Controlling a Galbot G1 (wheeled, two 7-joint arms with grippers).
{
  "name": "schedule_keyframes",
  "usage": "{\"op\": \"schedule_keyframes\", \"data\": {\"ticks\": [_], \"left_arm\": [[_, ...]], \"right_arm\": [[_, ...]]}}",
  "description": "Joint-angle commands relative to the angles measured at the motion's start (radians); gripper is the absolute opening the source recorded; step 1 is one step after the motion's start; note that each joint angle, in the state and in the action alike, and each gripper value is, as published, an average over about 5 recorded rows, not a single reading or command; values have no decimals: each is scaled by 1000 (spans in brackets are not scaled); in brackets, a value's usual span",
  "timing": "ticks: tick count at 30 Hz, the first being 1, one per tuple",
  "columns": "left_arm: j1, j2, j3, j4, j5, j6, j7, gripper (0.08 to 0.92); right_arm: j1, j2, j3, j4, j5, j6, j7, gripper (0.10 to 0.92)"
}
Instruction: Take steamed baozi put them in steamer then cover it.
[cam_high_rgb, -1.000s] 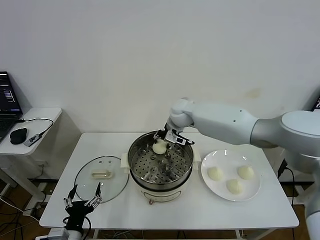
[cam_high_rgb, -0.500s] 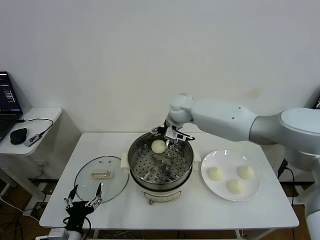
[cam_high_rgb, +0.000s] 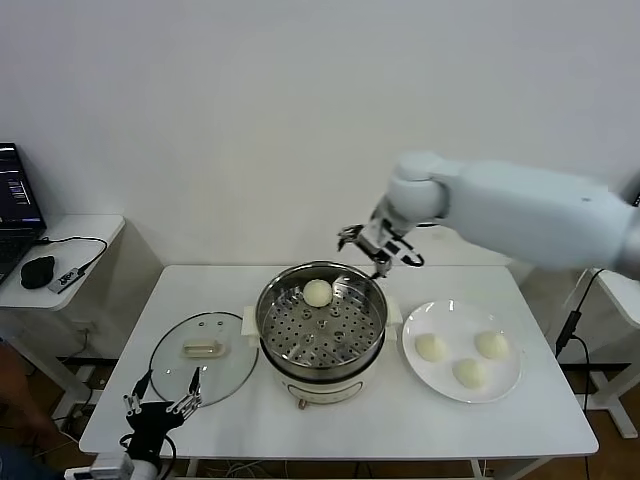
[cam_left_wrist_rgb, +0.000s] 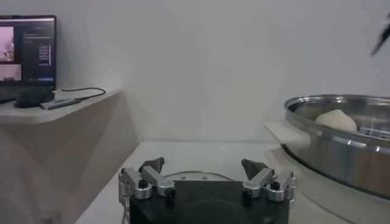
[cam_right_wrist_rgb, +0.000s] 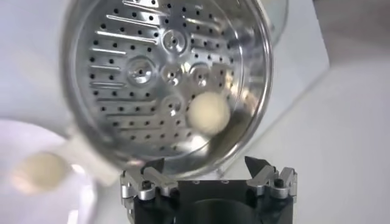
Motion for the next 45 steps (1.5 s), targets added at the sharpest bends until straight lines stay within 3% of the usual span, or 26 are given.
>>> {"op": "schedule_keyframes", "data": {"ticks": [1, 6, 13, 23, 45], "left_arm": [[1, 3, -4, -5, 2, 23, 1, 823], [-3, 5, -1, 6, 3, 24, 4, 823], [-8, 6, 2, 12, 2, 25, 5, 823], [-13, 5, -7, 26, 3, 26, 6, 823], [-23, 13, -33, 61, 6, 24, 7, 823]], "right_arm": [[32, -408, 3, 217, 78, -263, -48, 823], [-37, -525, -1, 240, 18, -246, -52, 823], [-291, -536, 119, 190, -25, -252, -21, 823], [-622, -426, 364, 69, -93, -256, 13, 823], [-751, -143, 448, -226, -181, -215, 65, 822]]}}
